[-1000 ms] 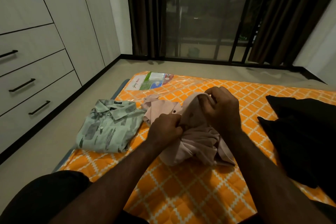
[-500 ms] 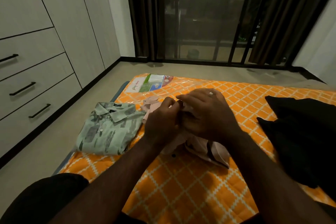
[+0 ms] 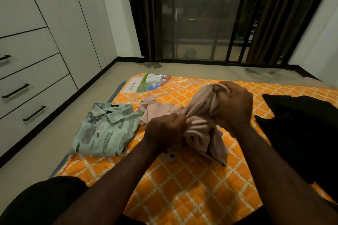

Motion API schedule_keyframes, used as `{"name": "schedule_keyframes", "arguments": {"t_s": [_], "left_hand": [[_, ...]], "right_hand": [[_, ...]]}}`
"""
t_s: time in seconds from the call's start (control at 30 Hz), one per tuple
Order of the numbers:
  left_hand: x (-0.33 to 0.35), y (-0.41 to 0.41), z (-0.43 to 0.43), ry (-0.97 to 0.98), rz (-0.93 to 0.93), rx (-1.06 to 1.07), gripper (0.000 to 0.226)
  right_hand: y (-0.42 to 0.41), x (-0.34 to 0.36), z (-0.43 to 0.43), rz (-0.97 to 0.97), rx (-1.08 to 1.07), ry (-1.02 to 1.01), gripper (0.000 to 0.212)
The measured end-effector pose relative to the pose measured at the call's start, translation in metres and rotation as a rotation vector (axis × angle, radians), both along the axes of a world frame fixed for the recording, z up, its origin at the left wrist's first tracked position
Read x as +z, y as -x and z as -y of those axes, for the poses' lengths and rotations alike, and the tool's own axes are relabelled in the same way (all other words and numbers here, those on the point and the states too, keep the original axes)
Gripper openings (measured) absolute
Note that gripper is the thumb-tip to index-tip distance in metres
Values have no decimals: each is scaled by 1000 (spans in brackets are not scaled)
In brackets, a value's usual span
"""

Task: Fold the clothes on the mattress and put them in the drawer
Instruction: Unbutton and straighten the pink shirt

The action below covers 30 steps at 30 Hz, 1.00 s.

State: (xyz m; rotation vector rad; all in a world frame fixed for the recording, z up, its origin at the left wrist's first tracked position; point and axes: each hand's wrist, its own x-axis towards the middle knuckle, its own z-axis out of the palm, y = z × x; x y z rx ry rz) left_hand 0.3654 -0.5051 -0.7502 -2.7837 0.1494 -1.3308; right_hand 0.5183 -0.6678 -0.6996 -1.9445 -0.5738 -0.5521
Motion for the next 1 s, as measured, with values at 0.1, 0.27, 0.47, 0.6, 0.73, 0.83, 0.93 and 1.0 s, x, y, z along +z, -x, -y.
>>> {"name": "schedule_keyframes", "arguments": {"t_s": [0.1, 0.27, 0.47, 0.6, 0.73, 0.83, 0.93, 1.0], "left_hand": [[-14, -1, 4, -110, -13, -153, 27], [-40, -6, 10, -126, -310, -290, 20], [8, -9, 8, 469, -80, -234, 25], [27, -8, -8, 665, -128, -286, 67], [19, -5, -13, 705, -197, -320, 36], [14, -6, -7, 764, -287, -334, 27], [10, -9, -3, 789, -441, -316, 30], [9, -11, -4, 730, -438, -253, 26]], "right_hand": [[-18, 1, 12, -52, -131, -121, 26], [-28, 7, 24, -111, -123, -324, 23], [-8, 11, 16, 55, 377, -140, 18], [0, 7, 1, 312, 609, 100, 18], [8, 4, -9, 353, 620, 145, 26], [10, 0, -7, 412, 512, 151, 29], [11, -2, -3, 450, 418, 162, 30], [11, -1, 0, 488, 356, 181, 30]]}}
